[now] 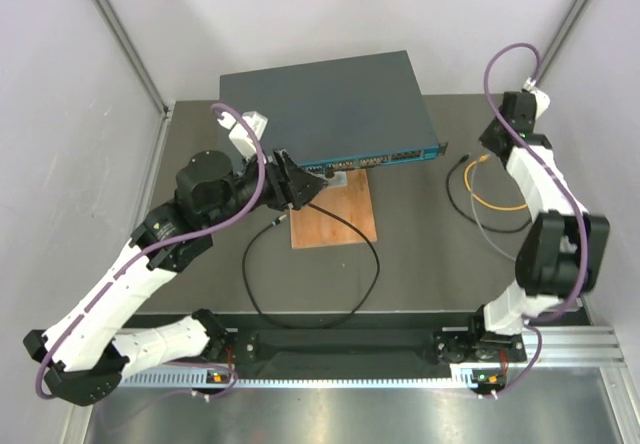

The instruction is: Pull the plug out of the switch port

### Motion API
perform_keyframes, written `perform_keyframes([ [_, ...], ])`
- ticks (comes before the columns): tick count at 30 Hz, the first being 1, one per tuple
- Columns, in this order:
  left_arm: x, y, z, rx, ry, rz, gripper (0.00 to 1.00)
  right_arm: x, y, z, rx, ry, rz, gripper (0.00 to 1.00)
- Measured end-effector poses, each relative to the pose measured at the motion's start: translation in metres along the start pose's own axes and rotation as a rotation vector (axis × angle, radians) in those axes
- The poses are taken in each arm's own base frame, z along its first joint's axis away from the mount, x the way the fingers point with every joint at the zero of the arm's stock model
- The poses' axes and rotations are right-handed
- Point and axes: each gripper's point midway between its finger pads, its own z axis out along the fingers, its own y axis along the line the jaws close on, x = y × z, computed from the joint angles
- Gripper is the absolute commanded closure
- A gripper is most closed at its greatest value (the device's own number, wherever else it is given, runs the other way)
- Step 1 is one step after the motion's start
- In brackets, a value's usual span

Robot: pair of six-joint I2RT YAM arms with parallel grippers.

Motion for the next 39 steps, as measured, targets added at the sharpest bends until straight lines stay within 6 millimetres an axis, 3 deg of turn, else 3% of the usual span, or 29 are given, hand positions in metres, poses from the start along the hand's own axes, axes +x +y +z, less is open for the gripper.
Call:
perform_keyframes([
  [6, 0.005, 0.008, -0.003, -0.026, 0.004, 0.002, 0.37, 0.02, 0.023, 0.065, -0.041, 0.078, 0.024, 1.0],
  [15, 0.019, 0.022, -0.005, -0.079, 0.048, -0.002, 0.37, 0.054, 0.028, 0.107, -0.049, 0.157, 0.063, 0.98],
  [20, 0.022, 0.023, -0.01, -0.08, 0.049, -0.014, 0.37, 0.066, 0.031, 0.112, -0.05, 0.181, 0.068, 0.94],
  [28, 0.033, 0.029, -0.01, -0.091, 0.069, -0.042, 0.37, 0.055, 0.049, 0.11, -0.078, 0.164, 0.046, 0.82],
  [33, 0.037, 0.028, -0.008, -0.083, 0.084, -0.065, 0.37, 0.054, 0.047, 0.108, -0.065, 0.172, 0.018, 0.62],
  [35, 0.037, 0.025, -0.006, -0.069, 0.089, -0.073, 0.37, 0.055, 0.045, 0.106, -0.058, 0.18, 0.005, 0.47],
  [39, 0.038, 0.019, -0.004, -0.045, 0.094, -0.097, 0.37, 0.059, 0.041, 0.103, -0.045, 0.207, -0.027, 0.38],
])
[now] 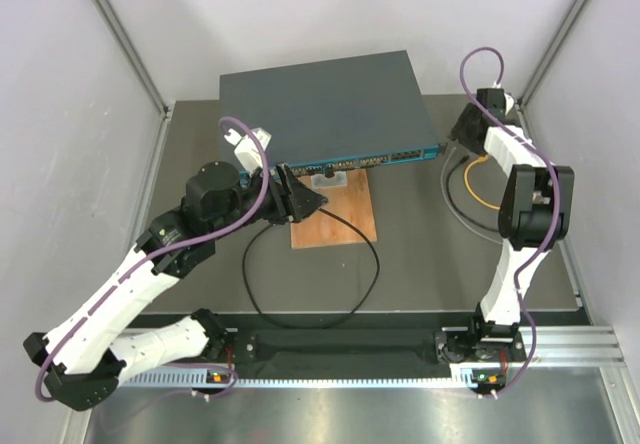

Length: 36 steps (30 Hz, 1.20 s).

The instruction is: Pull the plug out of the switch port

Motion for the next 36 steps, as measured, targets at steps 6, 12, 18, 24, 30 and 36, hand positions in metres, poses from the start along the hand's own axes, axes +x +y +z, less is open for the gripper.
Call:
perform_keyframes([
  [6, 0.007, -0.001, -0.002, 0.024, 0.008, -0.04, 0.37, 0.012, -0.006, -0.016, 0.022, 0.018, -0.058, 0.14],
  [12, 0.022, 0.008, -0.007, 0.036, 0.006, -0.098, 0.35, 0.04, -0.031, -0.08, 0.028, 0.008, -0.116, 0.08],
  [18, 0.044, 0.025, 0.003, 0.036, 0.031, -0.161, 0.33, 0.064, -0.039, -0.129, -0.042, -0.01, -0.129, 0.0],
  [24, 0.044, 0.061, 0.014, -0.019, 0.033, -0.243, 0.32, 0.083, -0.023, -0.178, -0.146, -0.03, -0.168, 0.0],
  [30, 0.016, 0.091, -0.013, -0.01, -0.116, -0.337, 0.33, 0.099, -0.009, -0.216, -0.223, -0.036, -0.194, 0.0],
  [36, 0.037, 0.106, -0.036, 0.003, -0.172, -0.385, 0.31, 0.122, -0.019, -0.24, -0.232, -0.001, -0.199, 0.0],
])
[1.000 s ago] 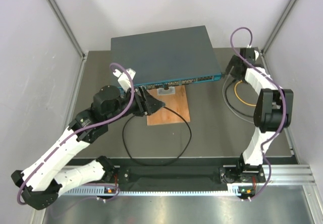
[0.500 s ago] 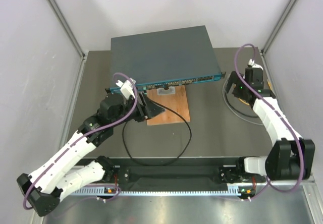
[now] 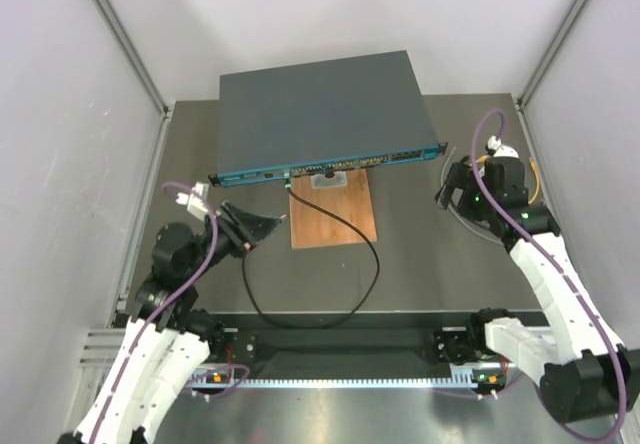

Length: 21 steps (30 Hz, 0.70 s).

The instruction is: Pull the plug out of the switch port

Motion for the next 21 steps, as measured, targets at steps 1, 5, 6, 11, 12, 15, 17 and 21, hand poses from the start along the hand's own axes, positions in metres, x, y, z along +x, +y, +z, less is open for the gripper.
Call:
perform_keyframes([
  [1, 0.001, 0.001, -0.006, 0.009, -0.019, 0.0, 0.31, 0.002, -0.001, -0.004, 0.002, 0.002, 0.002, 0.0],
  [5, 0.002, -0.006, -0.029, 0.074, -0.1, 0.009, 0.3, 0.011, -0.003, -0.023, -0.012, -0.013, 0.014, 0.0],
  [6, 0.002, -0.007, -0.034, 0.093, -0.122, 0.009, 0.29, 0.013, -0.003, -0.027, -0.019, -0.017, 0.016, 0.0],
  [11, 0.012, 0.005, -0.047, 0.15, -0.174, -0.029, 0.28, 0.042, -0.005, -0.038, -0.068, -0.005, 0.032, 0.0],
  [12, 0.014, 0.008, -0.046, 0.147, -0.169, -0.043, 0.28, 0.05, -0.006, -0.038, -0.076, 0.002, 0.041, 0.0],
  [15, 0.022, 0.028, -0.035, 0.116, -0.137, -0.112, 0.27, 0.071, -0.01, -0.037, -0.079, 0.041, 0.077, 0.0],
  [17, 0.031, 0.042, -0.026, 0.105, -0.108, -0.161, 0.26, 0.082, -0.004, -0.034, -0.117, 0.072, 0.116, 0.0],
  [21, 0.042, 0.056, -0.012, 0.149, -0.064, -0.23, 0.24, 0.109, 0.006, -0.02, -0.199, 0.126, 0.181, 0.0],
])
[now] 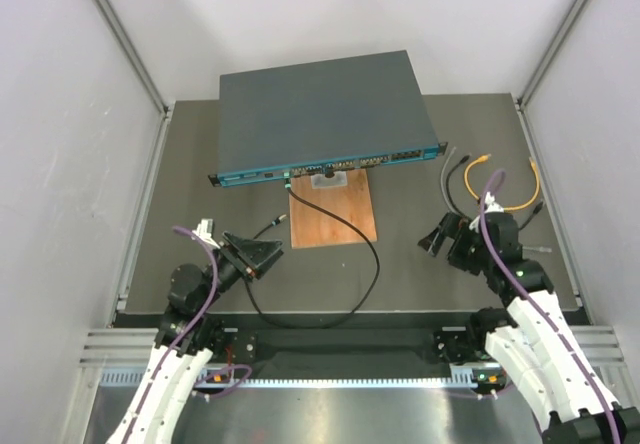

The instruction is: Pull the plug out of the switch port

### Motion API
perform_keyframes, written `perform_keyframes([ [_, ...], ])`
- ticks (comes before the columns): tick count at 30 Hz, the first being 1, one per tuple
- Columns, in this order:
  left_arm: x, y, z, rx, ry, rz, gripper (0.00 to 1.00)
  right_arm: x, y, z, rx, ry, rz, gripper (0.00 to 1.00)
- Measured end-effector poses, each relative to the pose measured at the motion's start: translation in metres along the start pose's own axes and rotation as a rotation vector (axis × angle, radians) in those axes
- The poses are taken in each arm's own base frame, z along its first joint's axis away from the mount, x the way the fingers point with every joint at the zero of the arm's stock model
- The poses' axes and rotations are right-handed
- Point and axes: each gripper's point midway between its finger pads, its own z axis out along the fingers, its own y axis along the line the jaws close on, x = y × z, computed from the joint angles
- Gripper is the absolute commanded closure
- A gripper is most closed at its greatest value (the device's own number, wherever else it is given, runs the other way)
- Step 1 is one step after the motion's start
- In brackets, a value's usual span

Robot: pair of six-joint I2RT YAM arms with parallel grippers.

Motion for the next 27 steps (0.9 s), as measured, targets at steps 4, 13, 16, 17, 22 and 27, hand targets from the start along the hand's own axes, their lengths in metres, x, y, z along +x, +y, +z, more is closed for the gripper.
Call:
perform_keyframes([
  [4, 0.005, -0.002, 0.005, 0.09, 0.025, -0.037, 0.23, 0.024, -0.012, 0.014, -0.031, 0.008, 0.036, 0.0],
  [13, -0.004, -0.084, -0.017, 0.443, -0.019, 0.019, 0.21, 0.02, 0.002, 0.043, -0.292, -0.215, 0.116, 0.0],
  [16, -0.004, -0.086, -0.018, 0.453, -0.02, 0.023, 0.21, 0.011, 0.008, 0.041, -0.336, -0.274, 0.145, 0.0],
  [17, -0.004, -0.085, -0.017, 0.451, -0.02, 0.022, 0.21, 0.005, 0.01, 0.039, -0.347, -0.299, 0.145, 0.0],
  [22, -0.004, -0.081, -0.015, 0.43, -0.018, 0.021, 0.21, -0.01, 0.005, 0.037, -0.313, -0.373, 0.189, 0.0],
  [27, -0.005, -0.078, -0.014, 0.416, -0.02, 0.015, 0.21, -0.015, -0.001, 0.039, -0.281, -0.394, 0.235, 0.0],
])
